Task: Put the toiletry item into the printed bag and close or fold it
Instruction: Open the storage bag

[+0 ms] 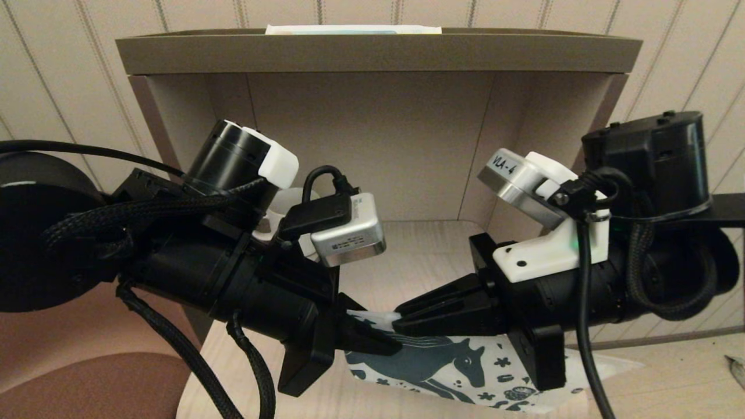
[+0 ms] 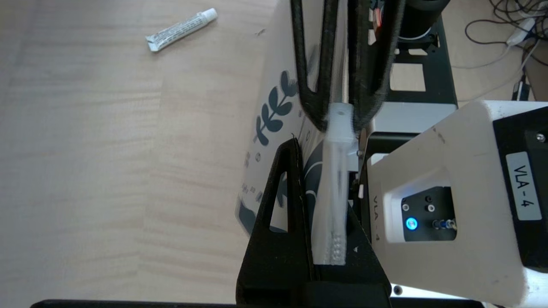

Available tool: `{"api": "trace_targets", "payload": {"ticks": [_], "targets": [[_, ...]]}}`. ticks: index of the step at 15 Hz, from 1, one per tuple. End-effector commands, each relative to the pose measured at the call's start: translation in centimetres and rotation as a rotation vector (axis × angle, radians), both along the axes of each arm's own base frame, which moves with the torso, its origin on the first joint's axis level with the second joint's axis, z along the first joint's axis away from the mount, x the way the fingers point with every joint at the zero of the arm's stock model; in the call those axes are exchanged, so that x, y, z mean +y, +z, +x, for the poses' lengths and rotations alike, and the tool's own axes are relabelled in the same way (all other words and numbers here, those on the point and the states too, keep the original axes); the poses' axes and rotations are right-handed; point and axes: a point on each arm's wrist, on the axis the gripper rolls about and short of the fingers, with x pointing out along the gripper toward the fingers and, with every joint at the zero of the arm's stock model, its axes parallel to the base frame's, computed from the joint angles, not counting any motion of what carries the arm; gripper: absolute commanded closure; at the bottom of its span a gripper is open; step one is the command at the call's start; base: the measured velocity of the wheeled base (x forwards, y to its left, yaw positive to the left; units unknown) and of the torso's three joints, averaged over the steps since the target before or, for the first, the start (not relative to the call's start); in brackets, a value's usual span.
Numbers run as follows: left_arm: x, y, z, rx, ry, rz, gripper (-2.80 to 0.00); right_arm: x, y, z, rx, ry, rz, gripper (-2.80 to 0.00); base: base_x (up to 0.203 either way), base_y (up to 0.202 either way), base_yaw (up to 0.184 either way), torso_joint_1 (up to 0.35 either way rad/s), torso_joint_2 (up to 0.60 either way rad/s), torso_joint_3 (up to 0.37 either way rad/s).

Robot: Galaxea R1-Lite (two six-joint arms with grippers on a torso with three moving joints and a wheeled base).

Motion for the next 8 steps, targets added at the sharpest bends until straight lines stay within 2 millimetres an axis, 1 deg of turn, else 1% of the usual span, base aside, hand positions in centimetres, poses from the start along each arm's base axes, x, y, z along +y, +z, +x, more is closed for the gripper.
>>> {"api": "trace_targets", "payload": {"ticks": [1,4,8], "targets": [[0.0,-0.1,0.0,0.003,-0.005,0.003,0.0,-0.1,0.2,-0.1,-0.006,0.006,0.008,0.0,0.0,0.0,0.0,0.0,0.0,0.0],[0.0,-0.2,0.0,0.005,-0.004,0.007,0.0,-0.1,0.1,-0.1,-0.005,0.005,0.006,0.0,0.0,0.0,0.0,0.0,0.0,0.0],[0.1,-0.3,-0.1,0.006,-0.004,0.008,0.0,-1.5,0.3,-0.8,-0.013,-0.023,0.011,0.0,0.0,0.0,0.0,0.0,0.0,0.0]]}}
